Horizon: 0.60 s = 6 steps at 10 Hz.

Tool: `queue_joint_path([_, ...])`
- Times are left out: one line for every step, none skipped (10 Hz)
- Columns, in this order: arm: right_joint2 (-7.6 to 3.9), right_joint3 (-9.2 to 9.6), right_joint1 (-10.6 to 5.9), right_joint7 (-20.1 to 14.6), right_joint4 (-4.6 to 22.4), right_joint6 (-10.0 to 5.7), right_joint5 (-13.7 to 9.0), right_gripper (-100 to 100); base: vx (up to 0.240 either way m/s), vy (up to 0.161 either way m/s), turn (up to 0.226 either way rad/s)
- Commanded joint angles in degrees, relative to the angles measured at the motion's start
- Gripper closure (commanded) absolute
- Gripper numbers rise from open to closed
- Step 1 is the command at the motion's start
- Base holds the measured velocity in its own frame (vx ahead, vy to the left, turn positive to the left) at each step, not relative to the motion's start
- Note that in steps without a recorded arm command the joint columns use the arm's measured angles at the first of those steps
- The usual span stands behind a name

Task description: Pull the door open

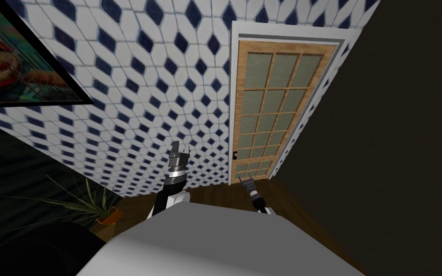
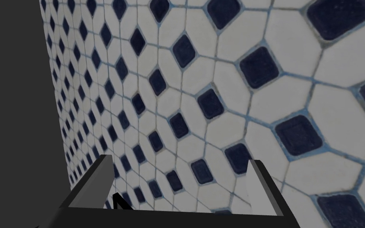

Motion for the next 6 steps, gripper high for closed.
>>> queue_joint_path([-0.3,-0.07,-0.92,1.77,1.38,-0.02,-2.05,-100,-0.036,-0.006,0.097])
queue_joint_path([-0.33,-0.05,-1.41,2.7,2.01,0.13,-3.31,-100,-0.009,-0.008,0.106])
queue_joint_path([-0.27,-0.04,-1.91,3.64,2.64,0.29,-4.58,-100,0.014,-0.011,0.108])
queue_joint_path([-0.11,-0.02,-2.41,4.57,3.27,0.45,-5.84,-100,0.037,-0.009,0.105])
queue_joint_path([0.16,0.0,-2.89,5.48,3.89,0.61,-7.08,-100,0.055,-0.013,0.078])
queue_joint_path([0.53,0.01,-3.35,6.35,4.47,0.75,-8.25,-100,0.067,-0.018,0.072])
